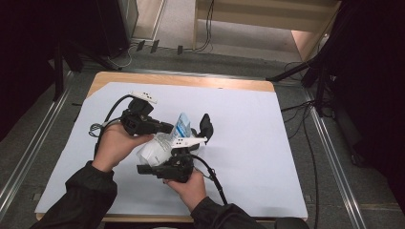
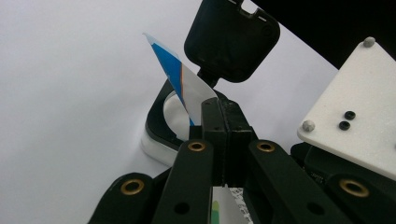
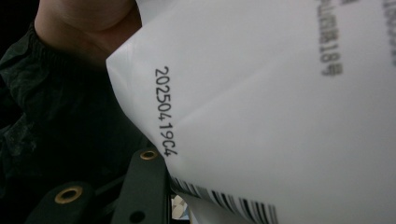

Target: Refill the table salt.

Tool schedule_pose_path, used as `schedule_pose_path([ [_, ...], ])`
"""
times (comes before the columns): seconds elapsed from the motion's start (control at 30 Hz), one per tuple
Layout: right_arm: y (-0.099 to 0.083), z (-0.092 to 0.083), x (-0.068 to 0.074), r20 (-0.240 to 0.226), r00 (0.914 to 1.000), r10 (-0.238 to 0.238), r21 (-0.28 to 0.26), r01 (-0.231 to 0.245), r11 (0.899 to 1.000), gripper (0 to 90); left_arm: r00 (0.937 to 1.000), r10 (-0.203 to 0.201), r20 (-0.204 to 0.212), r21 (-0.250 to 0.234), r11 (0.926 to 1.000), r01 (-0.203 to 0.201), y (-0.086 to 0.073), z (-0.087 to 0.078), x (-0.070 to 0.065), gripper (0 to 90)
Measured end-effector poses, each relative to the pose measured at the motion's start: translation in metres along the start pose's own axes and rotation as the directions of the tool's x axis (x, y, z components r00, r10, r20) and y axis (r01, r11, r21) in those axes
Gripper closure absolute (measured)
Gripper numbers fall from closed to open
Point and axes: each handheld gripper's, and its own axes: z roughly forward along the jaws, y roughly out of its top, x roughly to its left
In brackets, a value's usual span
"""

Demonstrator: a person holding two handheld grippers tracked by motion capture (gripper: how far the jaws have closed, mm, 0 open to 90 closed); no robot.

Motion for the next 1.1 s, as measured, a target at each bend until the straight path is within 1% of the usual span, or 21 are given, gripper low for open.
schedule_pose_path([
  [0.5, -0.0003, -0.0001, 0.0003, 0.000, 1.0000, 0.000, -0.001, 0.000, 1.000, 65.8, 1.0000, 0.003, -0.007, -0.002, 1.0000, -0.003, 0.0002, -0.0010, -0.0008, 90.0],
  [0.7, 0.0002, -0.0002, 0.0003, 0.002, 1.0000, -0.005, -0.002, 0.005, 1.000, 65.9, 1.0000, 0.003, -0.002, -0.008, 1.0000, -0.003, 0.0002, -0.0013, -0.0005, 90.0],
  [0.73, 0.0002, -0.0002, 0.0003, 0.003, 1.0000, -0.006, -0.002, 0.006, 1.000, 65.9, 1.0000, 0.002, -0.007, -0.005, 1.0000, -0.003, 0.0003, -0.0013, -0.0006, 90.0],
  [0.97, -0.0001, 0.0000, 0.0005, -0.002, 1.0000, 0.001, -0.001, -0.001, 1.000, 66.0, 1.0000, 0.001, -0.008, -0.004, 1.0000, -0.001, 0.0001, -0.0018, 0.0007, 90.0],
  [1.1, 0.0001, -0.0003, 0.0002, 0.002, 1.0000, -0.003, -0.002, 0.003, 1.000, 66.0, 1.0000, 0.002, -0.007, -0.005, 1.0000, -0.002, 0.0001, -0.0004, -0.0002, 90.0],
])
